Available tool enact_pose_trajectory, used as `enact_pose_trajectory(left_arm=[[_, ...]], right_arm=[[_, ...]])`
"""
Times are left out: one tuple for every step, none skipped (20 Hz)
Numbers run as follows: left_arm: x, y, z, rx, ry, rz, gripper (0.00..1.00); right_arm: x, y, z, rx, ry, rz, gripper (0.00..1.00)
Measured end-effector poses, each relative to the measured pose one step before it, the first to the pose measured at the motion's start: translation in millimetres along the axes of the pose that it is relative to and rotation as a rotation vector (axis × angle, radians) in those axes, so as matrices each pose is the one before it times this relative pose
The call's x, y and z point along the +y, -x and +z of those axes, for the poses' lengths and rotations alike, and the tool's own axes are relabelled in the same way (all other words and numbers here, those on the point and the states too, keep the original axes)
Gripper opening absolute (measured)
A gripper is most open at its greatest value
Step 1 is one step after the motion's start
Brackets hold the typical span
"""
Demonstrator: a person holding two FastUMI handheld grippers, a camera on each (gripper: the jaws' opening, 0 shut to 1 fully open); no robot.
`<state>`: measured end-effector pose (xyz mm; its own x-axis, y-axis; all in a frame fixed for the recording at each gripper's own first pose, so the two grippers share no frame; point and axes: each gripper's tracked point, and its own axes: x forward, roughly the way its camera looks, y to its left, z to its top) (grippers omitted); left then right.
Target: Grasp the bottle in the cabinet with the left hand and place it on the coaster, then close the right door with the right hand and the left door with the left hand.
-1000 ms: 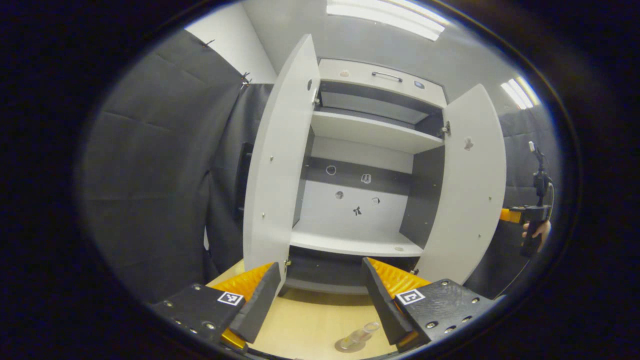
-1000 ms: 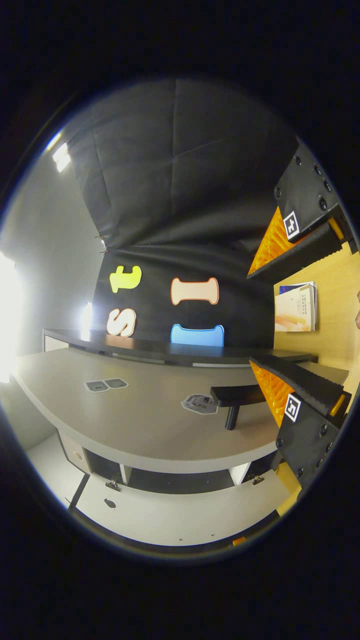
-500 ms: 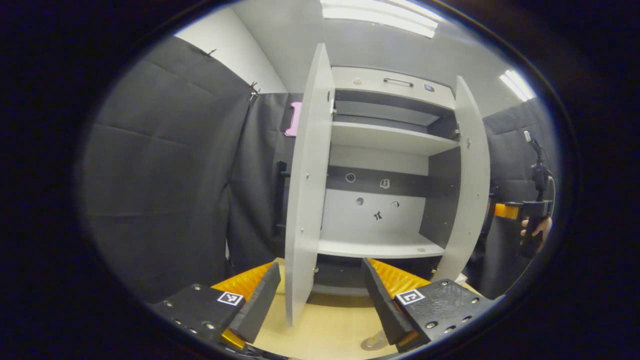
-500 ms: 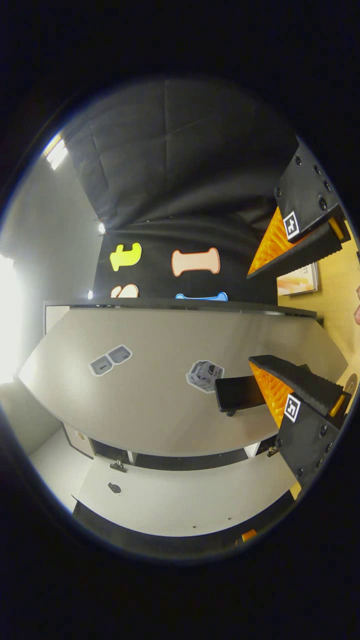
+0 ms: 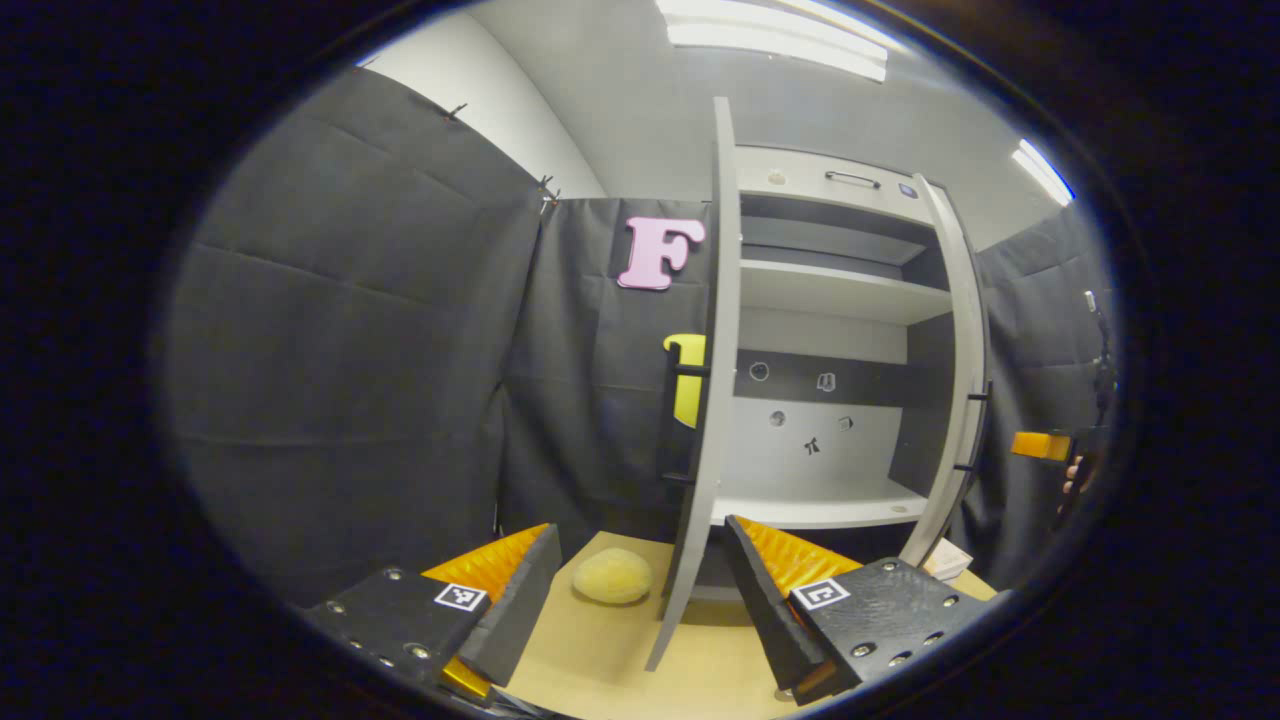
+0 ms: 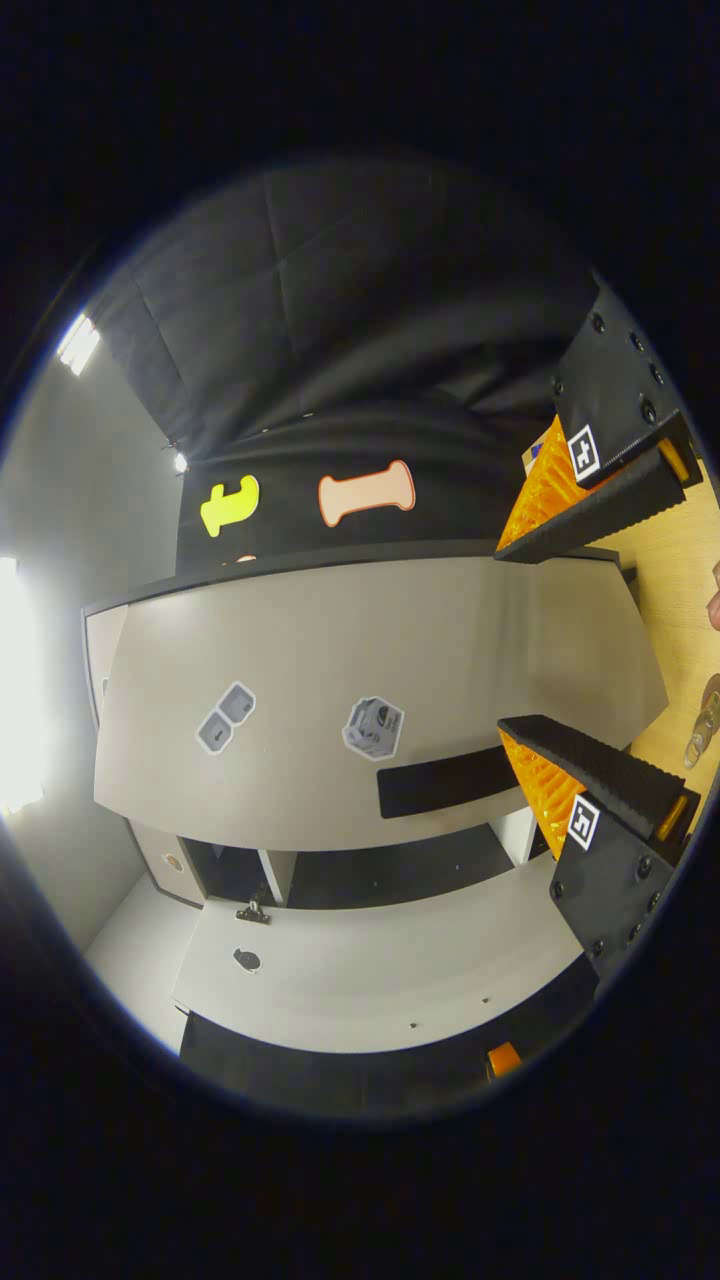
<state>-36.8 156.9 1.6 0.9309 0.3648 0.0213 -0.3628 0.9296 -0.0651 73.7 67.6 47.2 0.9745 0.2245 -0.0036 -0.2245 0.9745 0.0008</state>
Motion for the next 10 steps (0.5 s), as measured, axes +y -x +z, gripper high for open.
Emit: enact_pose_trajectory(left_arm=[[7.34, -6.83, 1.23, -0.00291, -0.00105, -0.0129, 0.94], [5.0, -3.86, 2.88, -0.00231, -0.00177, -0.02228, 0.94], [9.2, -2.57, 3.98, -0.00883, -0.00473, -0.00121, 0.94], [11.49, -4.83, 6.51, -0.01301, -0.00709, 0.0066, 0.94], [7.84, -3.94, 2.91, -0.00584, -0.00246, -0.00509, 0.94], [7.08, -6.02, 2.23, -0.00407, 0.00187, -0.01043, 0.94], [7.42, -5.65, 2.81, -0.00531, 0.00425, -0.00728, 0.94], [5.17, -7.81, 5.11, -0.00551, 0.01274, -0.01674, 0.94], [1.51, -10.8, 4.09, 0.00015, 0.02387, -0.02616, 0.94], [-0.44, -8.86, 2.87, 0.00766, 0.03642, -0.03802, 0.94]], right_arm=[[-2.91, 2.85, -3.86, 0.0082, 0.0046, -0.01065, 0.98], [-5.18, 2.34, -3.55, 0.00577, 0.00687, -0.01406, 0.98], [-9.59, 1.78, -2.54, 0.00433, 0.0042, -0.02893, 0.96], [-9.26, 1.8, -1.11, 0.00137, -0.00186, -0.02673, 0.96], [-6.2, 1.63, -1.61, 0.00245, -0.00459, -0.02067, 0.98], [-4.5, 1.55, -0.11, -0.00099, -0.00306, -0.01749, 0.98], [-3.64, 1.07, 0.41, -0.00565, 0.00232, -0.01773, 0.96], [-3.69, 0.31, -0.98, -0.00244, 0.00457, -0.01738, 0.96], [-3.0, -0.15, 0.53, 0.00144, 0.00123, -0.01363, 0.98], [-3.12, 1.06, 0.07, 0.00058, -0.00355, -0.01424, 0.98]])
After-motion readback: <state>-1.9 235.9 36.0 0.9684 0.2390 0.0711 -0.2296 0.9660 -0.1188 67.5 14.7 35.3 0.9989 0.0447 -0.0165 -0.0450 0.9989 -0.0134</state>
